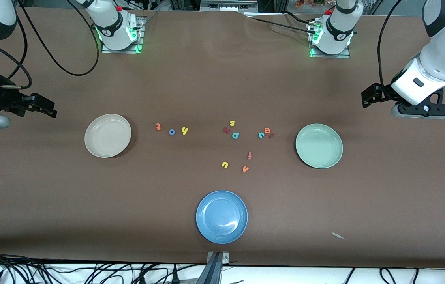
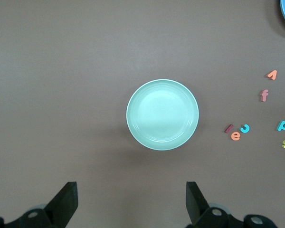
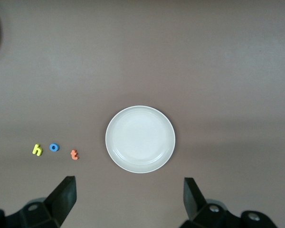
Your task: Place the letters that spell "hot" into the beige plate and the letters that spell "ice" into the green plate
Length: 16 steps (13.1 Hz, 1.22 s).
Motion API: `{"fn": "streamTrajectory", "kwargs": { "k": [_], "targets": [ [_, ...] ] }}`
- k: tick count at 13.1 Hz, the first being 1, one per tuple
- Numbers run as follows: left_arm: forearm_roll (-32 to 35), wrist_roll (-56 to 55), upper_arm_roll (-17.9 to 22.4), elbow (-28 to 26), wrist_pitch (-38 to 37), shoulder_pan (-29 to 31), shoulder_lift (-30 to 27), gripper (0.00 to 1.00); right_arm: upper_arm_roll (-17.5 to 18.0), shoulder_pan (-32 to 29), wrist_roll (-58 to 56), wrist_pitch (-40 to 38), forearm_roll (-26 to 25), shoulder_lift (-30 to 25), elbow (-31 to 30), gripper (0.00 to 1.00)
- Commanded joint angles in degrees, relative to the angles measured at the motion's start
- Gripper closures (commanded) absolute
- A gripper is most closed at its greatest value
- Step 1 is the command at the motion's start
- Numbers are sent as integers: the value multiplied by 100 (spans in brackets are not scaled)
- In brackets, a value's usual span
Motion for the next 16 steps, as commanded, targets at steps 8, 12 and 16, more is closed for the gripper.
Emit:
{"fn": "streamTrajectory", "kwargs": {
  "k": [8, 12, 16],
  "targets": [
    [-2, 51, 6, 27, -144, 68, -24, 0, 25, 3, -26, -9, -253, -50, -46, 0],
    [-2, 34, -3, 27, -152, 68, -33, 0, 77, 3, -35, -18, -262, -50, -46, 0],
    [-2, 43, -12, 27, -188, 50, -42, 0, 95, 3, 0, 0, -262, -59, -98, 0]
  ]
}}
